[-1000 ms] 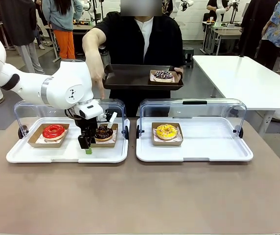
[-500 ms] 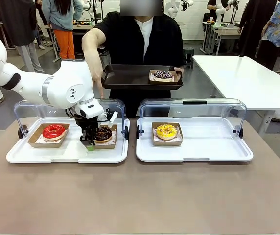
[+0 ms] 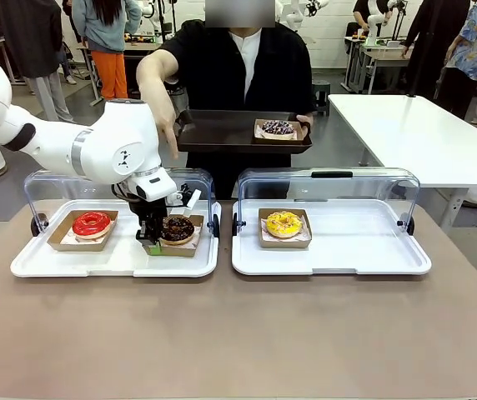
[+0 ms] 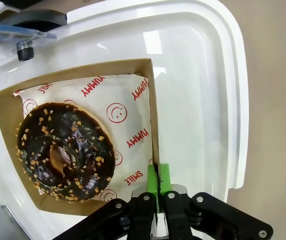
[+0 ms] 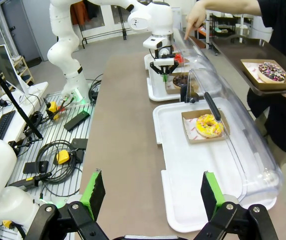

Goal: Provide the desired donut to the person.
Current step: Pick up and lift the Paper togo box containing the Donut pointed at by the person.

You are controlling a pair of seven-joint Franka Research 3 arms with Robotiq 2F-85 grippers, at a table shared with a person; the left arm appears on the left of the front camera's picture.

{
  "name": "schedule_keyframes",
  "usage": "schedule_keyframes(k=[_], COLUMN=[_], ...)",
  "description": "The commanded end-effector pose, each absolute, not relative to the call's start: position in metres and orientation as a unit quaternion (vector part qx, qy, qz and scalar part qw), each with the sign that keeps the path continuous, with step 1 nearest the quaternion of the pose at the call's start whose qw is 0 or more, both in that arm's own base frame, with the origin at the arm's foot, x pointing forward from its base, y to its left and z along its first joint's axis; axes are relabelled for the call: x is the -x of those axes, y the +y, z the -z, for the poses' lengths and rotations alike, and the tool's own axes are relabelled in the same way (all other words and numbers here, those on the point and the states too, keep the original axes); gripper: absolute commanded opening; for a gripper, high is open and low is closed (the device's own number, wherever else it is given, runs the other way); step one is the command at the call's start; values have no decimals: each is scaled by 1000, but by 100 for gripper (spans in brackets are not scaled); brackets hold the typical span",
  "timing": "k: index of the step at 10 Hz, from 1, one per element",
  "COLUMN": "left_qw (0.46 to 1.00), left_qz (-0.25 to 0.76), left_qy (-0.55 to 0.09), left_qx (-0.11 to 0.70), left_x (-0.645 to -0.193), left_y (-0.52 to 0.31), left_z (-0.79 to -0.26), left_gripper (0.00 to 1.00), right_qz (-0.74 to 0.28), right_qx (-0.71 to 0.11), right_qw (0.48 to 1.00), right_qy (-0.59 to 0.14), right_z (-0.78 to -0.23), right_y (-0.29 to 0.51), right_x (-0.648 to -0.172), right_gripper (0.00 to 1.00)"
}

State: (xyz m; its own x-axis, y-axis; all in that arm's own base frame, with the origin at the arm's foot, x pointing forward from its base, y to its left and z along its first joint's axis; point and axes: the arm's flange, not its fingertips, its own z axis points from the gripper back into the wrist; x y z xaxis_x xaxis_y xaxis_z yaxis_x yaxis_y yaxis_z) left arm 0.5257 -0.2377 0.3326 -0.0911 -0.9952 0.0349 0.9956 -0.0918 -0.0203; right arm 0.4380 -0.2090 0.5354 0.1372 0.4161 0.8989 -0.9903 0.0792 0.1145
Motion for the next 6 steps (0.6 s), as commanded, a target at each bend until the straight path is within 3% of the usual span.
schedule_keyframes(k=[1,6], left_qw=[656,660], left_qz=[755,751], left_qy=[5,-12], left_qx=[17,16], left_x=[-520,-478], left_y=[-234,-215], left_z=[-335,-365], left_gripper=[0,0], right_qz=[-545,-545], right_qx=[-398,-398], right_qw=[640,640], right_qy=[-366,-366], right_z=[-534,-534], right_y=[-207,-207], right_x=[-438,-438], right_gripper=[100,100])
